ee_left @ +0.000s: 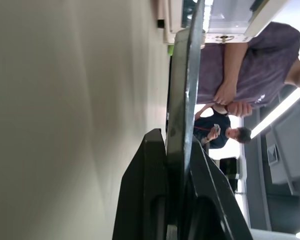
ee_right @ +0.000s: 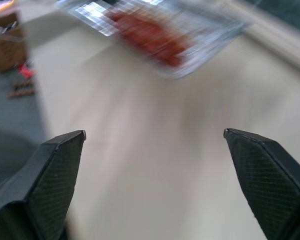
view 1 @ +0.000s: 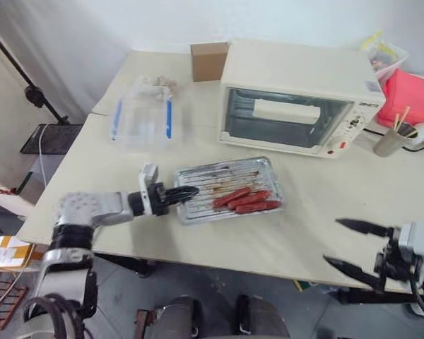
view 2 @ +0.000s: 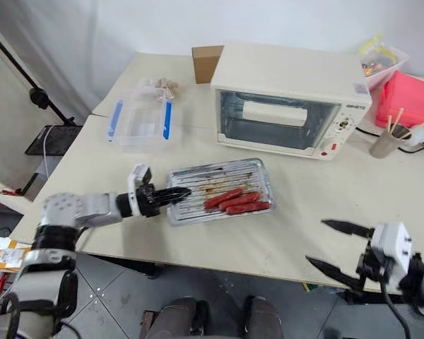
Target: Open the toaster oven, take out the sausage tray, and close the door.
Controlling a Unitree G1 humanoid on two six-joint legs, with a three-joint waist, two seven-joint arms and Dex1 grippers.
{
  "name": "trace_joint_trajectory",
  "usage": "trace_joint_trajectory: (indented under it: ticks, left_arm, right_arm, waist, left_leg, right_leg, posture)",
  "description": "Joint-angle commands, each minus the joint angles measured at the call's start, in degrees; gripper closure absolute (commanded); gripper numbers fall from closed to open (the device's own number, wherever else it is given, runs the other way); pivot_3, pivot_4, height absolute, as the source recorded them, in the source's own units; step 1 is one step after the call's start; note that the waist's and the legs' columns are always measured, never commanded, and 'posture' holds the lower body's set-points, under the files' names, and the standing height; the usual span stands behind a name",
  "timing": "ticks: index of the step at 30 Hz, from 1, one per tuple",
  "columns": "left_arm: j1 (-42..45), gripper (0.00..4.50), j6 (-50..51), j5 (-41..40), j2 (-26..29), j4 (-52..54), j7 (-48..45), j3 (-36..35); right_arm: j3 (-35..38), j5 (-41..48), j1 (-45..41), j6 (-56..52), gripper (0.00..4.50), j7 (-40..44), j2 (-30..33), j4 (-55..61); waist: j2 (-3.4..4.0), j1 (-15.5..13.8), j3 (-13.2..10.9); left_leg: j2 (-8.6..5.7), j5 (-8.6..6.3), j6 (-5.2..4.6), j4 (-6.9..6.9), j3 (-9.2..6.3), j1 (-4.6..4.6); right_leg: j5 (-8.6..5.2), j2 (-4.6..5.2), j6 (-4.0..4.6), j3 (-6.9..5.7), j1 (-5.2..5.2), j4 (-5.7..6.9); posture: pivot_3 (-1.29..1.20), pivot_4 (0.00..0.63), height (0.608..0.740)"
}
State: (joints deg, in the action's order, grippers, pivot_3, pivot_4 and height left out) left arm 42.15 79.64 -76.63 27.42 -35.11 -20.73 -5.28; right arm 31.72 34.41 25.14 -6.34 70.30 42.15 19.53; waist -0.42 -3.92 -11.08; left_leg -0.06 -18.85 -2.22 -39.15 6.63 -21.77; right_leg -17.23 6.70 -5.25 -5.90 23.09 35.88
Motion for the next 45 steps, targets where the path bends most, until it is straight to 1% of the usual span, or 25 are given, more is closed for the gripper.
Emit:
trace_joint_trajectory:
  ticks: [1,3,4,7,10,14,16,17,21,24,26,28,29,30,31,32,34,35,36,37,38,39,42,44,45]
  left_arm:
    - [4.5,4.5,-1.8,10.9,-4.4,-4.7,-9.1,6.9]
    - [7.1,4.5,-1.5,15.5,-6.1,-7.0,-13.5,9.4]
    - [8.3,4.5,-1.4,17.7,-6.8,-8.4,-15.1,10.2]
    - [11.8,4.5,-1.2,23.8,-8.9,-12.3,-20.3,12.5]
    - [14.2,4.5,-0.7,28.5,-10.3,-15.3,-23.3,13.1]
    - [16.1,4.5,0.4,33.2,-11.5,-17.0,-24.2,12.1]
    - [16.4,3.85,1.0,34.5,-11.3,-16.2,-25.0,11.3]
    - [16.4,3.6,1.8,34.6,-10.7,-14.8,-25.7,11.0]
    - [15.1,2.36,5.4,33.9,-7.6,-9.1,-28.5,9.5]
    - [12.9,1.4,7.1,33.3,-3.9,-3.7,-31.0,9.4]
    - [10.6,0.77,6.1,33.4,-1.0,0.2,-33.0,9.6]
    - [8.7,0.18,4.6,34.4,1.1,2.7,-33.2,9.4]
    - [5.9,0.02,0.8,35.7,4.4,6.3,-34.6,9.7]
    - [3.8,0.02,-2.0,36.7,6.6,9.1,-35.7,9.9]
    - [-0.1,0.02,-9.4,38.6,10.1,13.6,-38.5,9.7]
    - [-2.7,0.02,-14.6,39.9,12.3,16.5,-40.6,9.7]
    - [-9.7,0.02,-33.5,41.4,12.0,22.3,-40.6,0.0]
    - [-12.4,0.02,-40.6,43.1,12.5,24.4,-40.7,-2.1]
    - [-14.9,0.02,-46.7,45.5,13.9,26.1,-41.7,-2.6]
    - [-17.6,0.02,-51.6,47.3,16.1,27.3,-45.1,-2.4]
    - [-19.5,0.02,-55.7,48.4,17.6,27.6,-47.6,-2.7]
    - [-20.4,0.02,-59.0,49.5,18.3,27.0,-48.1,-3.1]
    - [-20.4,0.02,-65.5,51.2,18.3,24.9,-47.4,-4.4]
    - [-21.8,0.02,-73.2,52.7,18.9,24.1,-50.6,-4.7]
    - [-23.0,0.02,-79.0,54.5,19.4,23.0,-52.3,-4.2]
  right_arm:
    - [4.9,1.2,5.0,1.0,0.04,-0.8,-1.5,4.3]
    - [6.1,1.4,6.9,0.6,0.04,-1.3,-1.8,5.2]
    - [6.6,1.5,7.6,0.4,0.04,-1.5,-1.8,5.6]
    - [7.7,1.9,9.2,-0.3,0.04,-2.5,-2.1,6.6]
    - [8.3,2.4,9.9,-0.5,0.04,-3.4,-2.6,7.2]
    - [8.7,2.7,10.2,0.0,0.04,-4.5,-3.4,7.5]
    - [8.6,2.8,10.1,0.3,0.0,-4.8,-3.7,7.4]
    - [8.3,2.7,9.8,0.3,0.0,-5.1,-3.8,7.4]
    - [6.9,2.6,8.3,-0.3,0.0,-5.6,-3.2,7.3]
    - [5.7,2.6,6.5,-1.1,0.0,-5.9,-2.5,7.2]
    - [4.8,2.5,5.0,-1.5,0.0,-5.8,-2.0,6.7]
    - [3.9,2.3,3.4,-1.6,0.0,-5.4,-1.5,5.8]
    - [3.1,2.1,1.8,-1.5,0.0,-5.0,-0.8,4.9]
    - [2.4,1.9,0.5,-1.4,0.0,-4.6,-0.3,4.0]
    - [1.5,1.7,-1.1,-1.3,0.0,-4.1,0.3,2.9]
    - [1.0,1.6,-2.2,-1.1,0.0,-3.7,0.7,2.0]
    - [-0.6,1.2,-5.5,-0.9,0.0,-2.9,1.7,-0.2]
    - [-1.2,1.2,-6.6,-0.9,0.0,-2.4,2.1,-1.0]
    - [-1.7,1.1,-7.8,-0.9,0.0,-1.9,2.5,-1.8]
    - [-2.4,1.2,-9.2,-1.1,0.0,-1.3,3.1,-2.5]
    - [-3.2,1.2,-10.7,-1.3,0.0,-0.7,3.8,-3.3]
    - [-3.9,1.2,-12.1,-1.5,0.0,0.0,4.5,-4.1]
    - [-5.6,1.3,-16.3,-1.7,0.0,2.1,6.4,-6.7]
    - [-6.8,1.8,-19.4,-2.6,0.0,3.6,8.0,-7.9]
    - [-7.6,1.9,-20.9,-3.1,0.0,4.5,8.8,-8.5]
  waist:
    - [0.01,-0.4,0.0]
    - [0.04,-0.4,0.0]
    - [0.04,-0.4,0.0]
    - [0.1,-0.5,0.1]
    - [0.13,-0.7,0.1]
    - [0.15,-0.7,0.1]
    - [0.16,-0.6,0.1]
    - [0.15,-0.5,0.1]
    - [0.11,0.4,0.1]
    - [0.1,1.4,0.0]
    - [0.08,2.3,0.0]
    - [0.1,2.6,0.0]
    - [0.1,2.7,0.0]
    - [0.07,3.2,0.0]
    - [0.07,3.6,0.0]
    - [0.07,4.0,0.0]
    - [0.09,4.1,0.0]
    - [0.14,4.1,-0.1]
    - [0.13,4.1,-0.1]
    - [0.14,3.9,-0.1]
    - [0.13,3.9,-0.1]
    - [0.15,3.8,-0.1]
    - [0.24,2.5,-0.1]
    - [0.29,2.5,-0.2]
    - [0.3,2.5,-0.2]
  left_leg:
    - [-0.05,-0.04,0.03,0.01,-0.01,0.12]
    - [-0.06,-0.2,0.06,0.11,-0.01,0.45]
    - [-0.06,-0.36,0.06,0.12,0.0,0.56]
    - [-0.17,-0.42,0.07,0.15,0.0,0.53]
    - [-0.2,-0.43,0.05,0.17,-0.04,0.5]
    - [-0.22,-0.44,0.02,0.17,-0.04,0.5]
    - [-0.22,-0.44,0.02,0.17,-0.05,0.5]
    - [-0.22,-0.44,0.02,0.17,-0.06,0.49]
    - [-0.19,-0.45,-0.01,0.21,-0.06,0.4]
    - [-0.16,-0.44,-0.01,0.24,-0.1,0.4]
    - [-0.13,-0.43,0.01,0.26,-0.1,0.41]
    - [-0.12,-0.41,0.02,0.25,-0.11,0.42]
    - [-0.12,-0.41,0.02,0.25,-0.14,0.43]
    - [-0.12,-0.41,0.02,0.24,-0.13,0.45]
    - [-0.11,-0.41,0.03,0.27,-0.11,0.5]
    - [-0.11,-0.41,0.04,0.3,-0.12,0.53]
    - [-0.1,-0.4,0.09,0.41,-0.13,0.64]
    - [-0.09,-0.37,0.12,0.52,-0.15,0.68]
    - [-0.09,-0.37,0.12,0.53,-0.15,0.62]
    - [-0.09,-0.36,0.11,0.53,-0.17,0.55]
    - [-0.09,-0.37,0.1,0.54,-0.18,0.53]
    - [-0.09,-0.37,0.1,0.54,-0.19,0.5]
    - [-0.15,-0.39,0.03,0.56,-0.24,0.47]
    - [-0.16,-0.41,-0.06,0.53,-0.24,0.46]
    - [-0.17,-0.43,-0.09,0.54,-0.22,0.46]
  right_leg:
    - [0.03,0.02,-0.06,0.02,-0.17,-0.1]
    - [0.09,0.08,-0.16,0.02,-0.56,-0.34]
    - [0.1,0.33,-0.18,0.04,-0.67,-0.38]
    - [0.13,0.72,-0.23,-0.03,-0.64,-0.4]
    - [0.13,0.75,-0.25,-0.1,-0.64,-0.46]
    - [0.16,0.77,-0.29,-0.09,-0.68,-0.49]
    - [0.16,0.78,-0.3,-0.09,-0.68,-0.49]
    - [0.16,0.78,-0.3,-0.09,-0.66,-0.48]
    - [0.16,0.76,-0.3,-0.1,-0.53,-0.47]
    - [0.16,0.72,-0.3,-0.15,-0.51,-0.44]
    - [0.16,0.7,-0.29,-0.15,-0.5,-0.41]
    - [0.15,0.69,-0.28,-0.16,-0.49,-0.36]
    - [0.15,0.7,-0.28,-0.17,-0.5,-0.36]
    - [0.15,0.7,-0.27,-0.16,-0.51,-0.36]
    - [0.14,0.7,-0.26,-0.12,-0.51,-0.36]
    - [0.12,0.69,-0.22,-0.14,-0.51,-0.35]
    - [0.06,0.68,-0.12,-0.13,-0.5,-0.35]
    - [0.03,0.7,-0.07,-0.15,-0.49,-0.38]
    - [0.03,0.72,-0.06,-0.16,-0.44,-0.39]
    - [0.03,0.73,-0.06,-0.17,-0.41,-0.42]
    - [0.03,0.74,-0.06,-0.19,-0.41,-0.44]
    - [0.03,0.75,-0.06,-0.23,-0.4,-0.47]
    - [0.03,0.87,-0.05,-0.27,-0.43,-0.57]
    - [0.03,0.91,-0.06,-0.27,-0.46,-0.59]
    - [0.04,0.92,-0.07,-0.27,-0.45,-0.62]
  posture:
    - [0.0,0.15,0.74]
    - [0.0,0.15,0.74]
    - [0.0,0.15,0.74]
    - [0.0,0.15,0.74]
    - [0.0,0.15,0.74]
    - [0.0,0.15,0.74]
    - [0.0,0.15,0.74]
    - [0.0,0.15,0.74]
    - [0.0,0.15,0.74]
    - [0.0,0.15,0.74]
    - [0.0,0.15,0.74]
    - [0.0,0.15,0.74]
    - [0.0,0.15,0.74]
    - [0.0,0.15,0.74]
    - [0.0,0.15,0.74]
    - [0.0,0.15,0.74]
    - [0.0,0.15,0.74]
    - [0.0,0.15,0.74]
    - [0.0,0.15,0.74]
    - [0.0,0.15,0.74]
    - [0.0,0.15,0.74]
    - [0.0,0.15,0.74]
    - [0.0,0.15,0.74]
    - [0.0,0.15,0.74]
    - [0.0,0.15,0.74]
